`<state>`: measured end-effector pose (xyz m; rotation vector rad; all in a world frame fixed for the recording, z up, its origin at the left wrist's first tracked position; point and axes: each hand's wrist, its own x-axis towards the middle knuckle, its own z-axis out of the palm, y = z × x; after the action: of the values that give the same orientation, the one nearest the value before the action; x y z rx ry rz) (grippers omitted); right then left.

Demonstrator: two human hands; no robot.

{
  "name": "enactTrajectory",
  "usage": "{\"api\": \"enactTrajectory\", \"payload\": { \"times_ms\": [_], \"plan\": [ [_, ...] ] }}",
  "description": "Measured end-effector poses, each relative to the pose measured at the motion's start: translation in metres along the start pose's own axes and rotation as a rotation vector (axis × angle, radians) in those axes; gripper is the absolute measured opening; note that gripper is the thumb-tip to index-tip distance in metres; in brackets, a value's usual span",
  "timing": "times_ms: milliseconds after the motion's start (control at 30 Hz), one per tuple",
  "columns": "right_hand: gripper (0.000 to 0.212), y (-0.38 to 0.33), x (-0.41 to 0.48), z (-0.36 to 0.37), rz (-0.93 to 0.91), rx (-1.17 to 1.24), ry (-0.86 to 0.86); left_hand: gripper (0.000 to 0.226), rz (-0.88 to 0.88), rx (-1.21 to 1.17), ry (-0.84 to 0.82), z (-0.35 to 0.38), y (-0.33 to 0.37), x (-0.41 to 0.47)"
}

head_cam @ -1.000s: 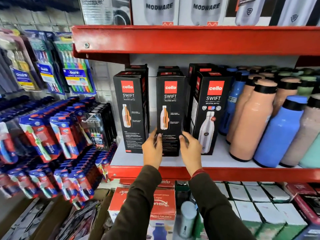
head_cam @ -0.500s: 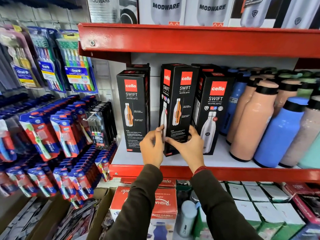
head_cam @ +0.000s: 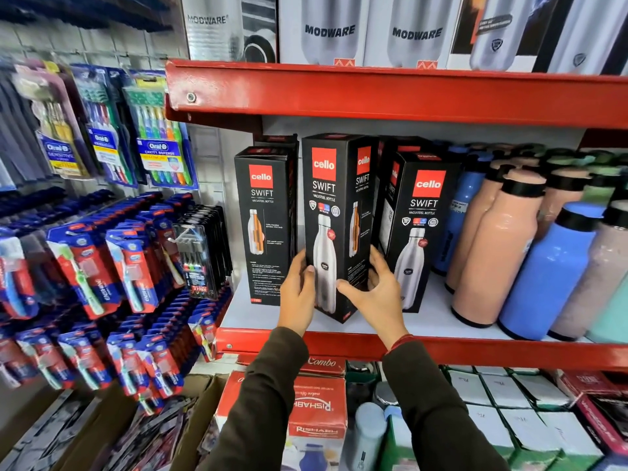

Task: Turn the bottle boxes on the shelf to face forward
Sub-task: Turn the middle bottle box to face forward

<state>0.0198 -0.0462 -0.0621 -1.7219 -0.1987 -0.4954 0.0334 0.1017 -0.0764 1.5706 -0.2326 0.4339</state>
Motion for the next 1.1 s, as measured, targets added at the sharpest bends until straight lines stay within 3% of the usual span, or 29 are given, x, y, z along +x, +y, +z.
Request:
{"api": "enactTrajectory", "payload": {
  "times_ms": [133, 367, 733, 1100],
  "plan": [
    [0.094, 0.008, 0.003, -0.003, 0.006, 0.012, -0.084, 0.040, -0.030, -0.099, 0.037, -0.004, -0.008, 0.001],
    [0.070, 0.010, 0.005, -0.005, -0.023, -0.082, -0.121, 0.037, 0.004, -0.110, 0.088, -0.001, -0.016, -0.004],
    [0.064, 0.027, 0.008, 0.003, 0.035, -0.254, -0.070, 0.039, -0.014, -0.073, 0.118, 0.014, -0.024, 0.001],
    [0.056, 0.026, 0.005, 0.006, 0.041, -0.241, 0.012, 0.038, -0.018, -0.051, 0.159, 0.020, -0.026, 0.002]
  ]
}}
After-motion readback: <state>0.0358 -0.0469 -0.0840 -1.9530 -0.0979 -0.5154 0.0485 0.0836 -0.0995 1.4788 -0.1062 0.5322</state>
